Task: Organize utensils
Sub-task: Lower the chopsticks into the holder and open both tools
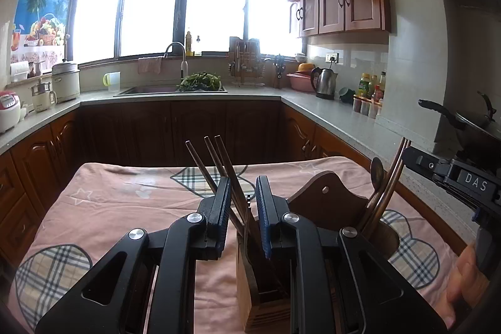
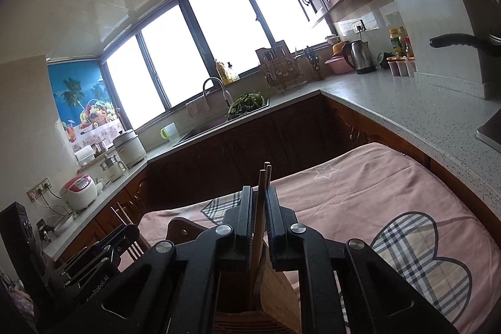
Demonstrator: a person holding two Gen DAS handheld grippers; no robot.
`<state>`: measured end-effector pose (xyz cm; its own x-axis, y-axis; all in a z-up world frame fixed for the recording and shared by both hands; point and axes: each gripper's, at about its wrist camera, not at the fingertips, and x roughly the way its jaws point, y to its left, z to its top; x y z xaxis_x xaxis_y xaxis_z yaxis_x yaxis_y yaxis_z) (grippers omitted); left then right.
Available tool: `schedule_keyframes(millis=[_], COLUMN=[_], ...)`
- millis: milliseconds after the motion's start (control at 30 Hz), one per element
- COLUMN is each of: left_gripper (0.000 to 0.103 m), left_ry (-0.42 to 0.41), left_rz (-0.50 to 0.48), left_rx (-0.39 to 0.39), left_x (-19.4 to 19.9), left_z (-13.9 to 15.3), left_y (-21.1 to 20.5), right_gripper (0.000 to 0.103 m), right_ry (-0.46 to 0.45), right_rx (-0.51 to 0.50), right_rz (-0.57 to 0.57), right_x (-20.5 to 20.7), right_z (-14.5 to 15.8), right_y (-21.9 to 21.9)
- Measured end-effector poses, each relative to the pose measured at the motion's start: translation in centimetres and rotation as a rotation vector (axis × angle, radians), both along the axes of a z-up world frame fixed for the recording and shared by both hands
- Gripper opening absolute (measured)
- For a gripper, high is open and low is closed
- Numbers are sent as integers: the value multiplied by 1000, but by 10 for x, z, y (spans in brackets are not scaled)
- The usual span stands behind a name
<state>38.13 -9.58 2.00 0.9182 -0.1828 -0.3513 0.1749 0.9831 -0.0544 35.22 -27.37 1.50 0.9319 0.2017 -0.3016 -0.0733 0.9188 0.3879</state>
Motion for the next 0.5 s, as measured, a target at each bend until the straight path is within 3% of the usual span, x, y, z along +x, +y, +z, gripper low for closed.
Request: schedule_keyframes(millis=[267,400,500], left_gripper=[17,33,39], left_ry=[11,12,9], left_rz=[1,5,3], left_rx=[-7,-11,-12], left_x=[0,-1,-3], left_z=[0,2,3], left_y=[1,2,3], right_gripper=[10,11,13], right_ry=[12,19,20], right_rx=[7,13,17], right_rz=[0,3,5], right_x=[1,2,2], right_z=[0,-1,-1], right_y=[-2,-2,-2])
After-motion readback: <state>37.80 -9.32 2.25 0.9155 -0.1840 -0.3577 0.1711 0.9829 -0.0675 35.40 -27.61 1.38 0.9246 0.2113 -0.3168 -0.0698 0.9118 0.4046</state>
